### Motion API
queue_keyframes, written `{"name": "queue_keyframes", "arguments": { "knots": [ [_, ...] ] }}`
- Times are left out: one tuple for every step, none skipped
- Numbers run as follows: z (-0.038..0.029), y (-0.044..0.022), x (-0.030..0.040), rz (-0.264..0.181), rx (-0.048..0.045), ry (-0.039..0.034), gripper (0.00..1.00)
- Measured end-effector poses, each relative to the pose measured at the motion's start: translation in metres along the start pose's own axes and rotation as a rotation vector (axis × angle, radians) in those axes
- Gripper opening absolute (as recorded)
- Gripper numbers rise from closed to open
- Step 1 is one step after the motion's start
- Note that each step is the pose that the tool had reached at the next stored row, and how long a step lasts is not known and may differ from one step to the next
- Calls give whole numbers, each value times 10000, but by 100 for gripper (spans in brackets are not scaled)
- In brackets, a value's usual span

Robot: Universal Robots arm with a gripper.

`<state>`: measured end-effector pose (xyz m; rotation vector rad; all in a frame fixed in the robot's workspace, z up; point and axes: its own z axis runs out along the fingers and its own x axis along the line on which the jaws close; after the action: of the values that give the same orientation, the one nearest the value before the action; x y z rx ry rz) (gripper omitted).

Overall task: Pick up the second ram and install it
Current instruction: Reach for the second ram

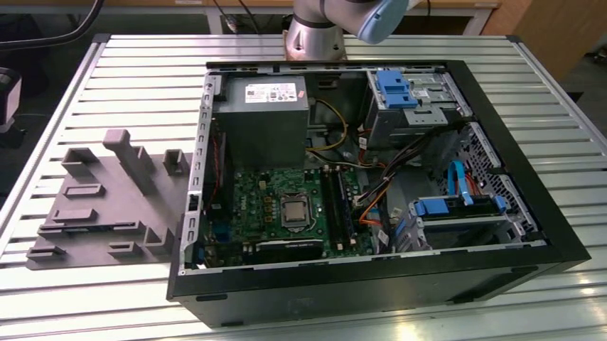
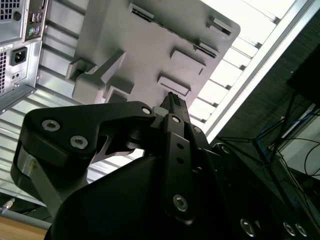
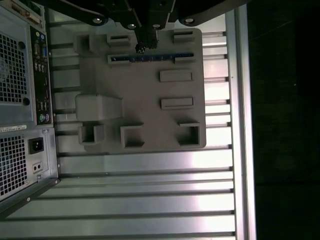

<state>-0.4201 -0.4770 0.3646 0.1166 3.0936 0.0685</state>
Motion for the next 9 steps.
{"name": "queue_keyframes", "arguments": {
  "knots": [
    [2, -2, 1, 0, -1, 0, 11],
    [3, -4, 1, 0, -1, -1, 11],
    [4, -6, 2, 0, 0, -1, 11],
    [4, -8, 3, 0, 0, 0, 11],
    [6, -10, 4, 0, 0, 0, 11],
    [7, -12, 5, 1, 0, 0, 11],
    [8, -13, 6, 0, -1, 0, 11],
    [9, -15, 6, 0, 0, 0, 11],
    [10, -17, 7, 0, 0, 0, 11]
  ]
}}
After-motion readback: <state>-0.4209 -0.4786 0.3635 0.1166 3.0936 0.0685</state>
